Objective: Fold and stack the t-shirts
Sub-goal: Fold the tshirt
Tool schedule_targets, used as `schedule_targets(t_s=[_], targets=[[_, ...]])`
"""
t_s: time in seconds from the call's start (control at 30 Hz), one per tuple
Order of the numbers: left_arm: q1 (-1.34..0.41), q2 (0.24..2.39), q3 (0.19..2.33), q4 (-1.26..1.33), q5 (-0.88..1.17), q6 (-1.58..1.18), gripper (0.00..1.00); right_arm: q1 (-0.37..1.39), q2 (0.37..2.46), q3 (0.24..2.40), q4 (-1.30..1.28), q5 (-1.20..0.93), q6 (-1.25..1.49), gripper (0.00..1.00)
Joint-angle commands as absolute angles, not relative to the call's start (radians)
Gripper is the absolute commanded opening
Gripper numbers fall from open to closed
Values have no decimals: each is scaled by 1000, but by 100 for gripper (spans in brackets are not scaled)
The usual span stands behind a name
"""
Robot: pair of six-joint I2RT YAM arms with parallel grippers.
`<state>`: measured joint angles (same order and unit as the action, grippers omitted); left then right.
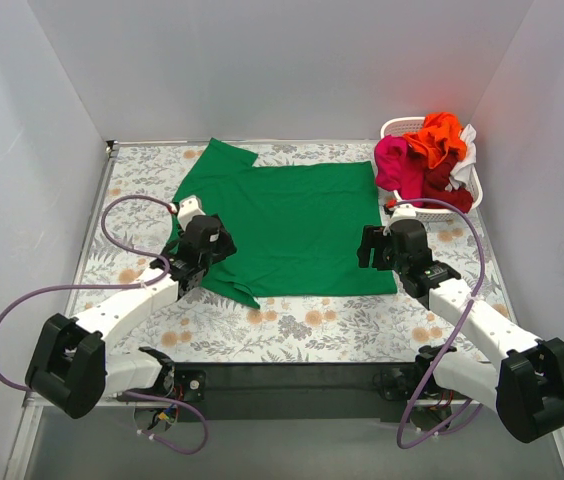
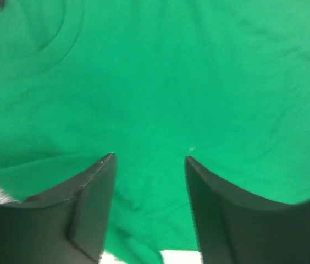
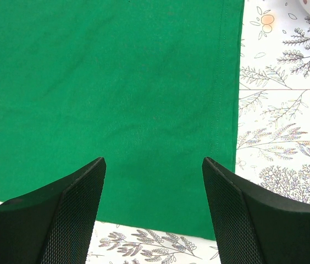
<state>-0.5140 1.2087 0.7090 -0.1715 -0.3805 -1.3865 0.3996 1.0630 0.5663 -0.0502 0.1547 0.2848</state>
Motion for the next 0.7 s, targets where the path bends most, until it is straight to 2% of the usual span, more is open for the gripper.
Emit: schedule_targets(t_s=[0.0,0.1,0.67], targets=[[-512,1198,638,-187,-397,-1367,47,399,1051,589,-29,169,278,65],[-514,1190,611,-181,-374,-1365,42,399,1045,583,-32,167,276,65],[-485,1273,551,-192,-361,-1425,39,397,1020,574,-40,184,276,65]])
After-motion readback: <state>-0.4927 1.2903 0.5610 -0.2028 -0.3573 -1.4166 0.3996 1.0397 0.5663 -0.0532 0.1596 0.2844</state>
